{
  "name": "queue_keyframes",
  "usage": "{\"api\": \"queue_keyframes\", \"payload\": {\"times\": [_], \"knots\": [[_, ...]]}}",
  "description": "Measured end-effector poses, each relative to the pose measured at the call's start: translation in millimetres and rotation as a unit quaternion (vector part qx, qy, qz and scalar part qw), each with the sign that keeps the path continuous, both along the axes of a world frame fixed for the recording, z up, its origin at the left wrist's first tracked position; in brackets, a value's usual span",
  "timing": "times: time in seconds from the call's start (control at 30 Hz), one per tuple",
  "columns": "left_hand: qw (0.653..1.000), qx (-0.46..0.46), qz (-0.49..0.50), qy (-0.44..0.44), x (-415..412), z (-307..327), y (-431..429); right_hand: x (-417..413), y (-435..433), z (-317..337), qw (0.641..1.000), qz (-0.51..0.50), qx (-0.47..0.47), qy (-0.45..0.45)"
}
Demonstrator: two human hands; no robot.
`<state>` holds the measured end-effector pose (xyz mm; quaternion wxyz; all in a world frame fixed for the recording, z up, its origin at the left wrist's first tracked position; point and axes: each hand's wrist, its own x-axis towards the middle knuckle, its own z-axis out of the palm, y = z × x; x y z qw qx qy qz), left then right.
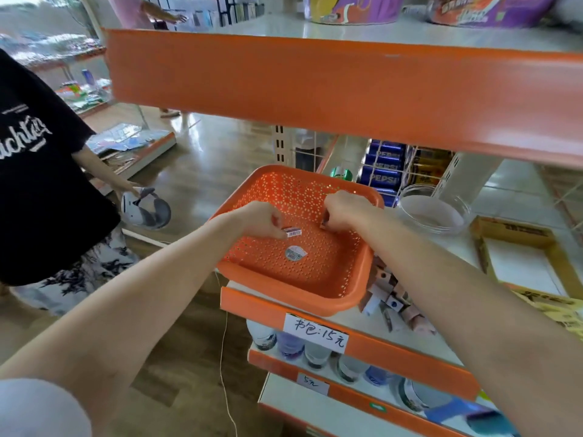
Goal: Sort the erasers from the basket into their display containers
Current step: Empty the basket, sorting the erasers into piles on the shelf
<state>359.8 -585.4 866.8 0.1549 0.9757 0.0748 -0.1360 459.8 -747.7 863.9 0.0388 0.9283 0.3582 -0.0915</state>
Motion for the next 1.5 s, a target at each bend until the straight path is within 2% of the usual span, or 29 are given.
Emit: {"api": "queue_keyframes", "payload": {"times": [0.17,0.33,0.43,0.5,0.63,0.73,0.8,0.93,1.07,1.17,1.23,1.37,1.5], "knots": [[0.999,-0.037,0.010,-0.037,-4.6,6.0,8.0,4.6,2.7,7.8,0.998,0.025,0.055,0.035],[0.997,-0.062,-0.019,-0.050,-4.6,18.4,3.2,-2.4,-21.3,31.9,0.978,0.042,0.199,0.053],[0.990,-0.069,-0.050,-0.111,3.2,30.1,-14.7,-9.8,-49.5,46.6,0.961,0.026,0.272,0.031],[0.982,-0.094,-0.054,-0.153,11.0,39.4,-34.0,-15.9,-70.4,53.1,0.948,-0.003,0.318,0.007],[0.961,-0.200,-0.075,-0.178,27.1,54.2,-85.2,-28.8,-118.7,59.6,0.924,-0.105,0.366,-0.032],[0.948,-0.204,-0.149,-0.194,35.4,59.5,-129.2,-45.7,-165.7,55.2,0.897,-0.198,0.395,-0.017],[0.940,-0.187,-0.211,-0.191,40.2,59.7,-162.7,-63.4,-202.6,47.0,0.874,-0.242,0.420,-0.038],[0.920,-0.148,-0.309,-0.191,45.6,49.6,-236.0,-105.7,-282.3,30.0,0.881,-0.281,0.369,-0.089],[0.889,-0.212,-0.373,-0.159,44.2,32.9,-304.0,-139.4,-354.7,21.9,0.845,-0.381,0.360,-0.106],[0.884,-0.224,-0.390,-0.127,39.2,23.4,-351.1,-157.1,-403.0,13.3,0.830,-0.419,0.348,-0.120],[0.888,-0.214,-0.383,-0.137,37.9,16.7,-382.0,-164.4,-433.5,5.8,0.827,-0.435,0.328,-0.136],[0.892,-0.180,-0.381,-0.168,39.7,6.3,-432.6,-163.8,-485.1,-1.5,0.831,-0.456,0.298,-0.110],[0.870,-0.066,-0.465,-0.146,38.9,0.7,-461.4,-159.9,-516.1,-5.0,0.854,-0.422,0.303,-0.030]]}}
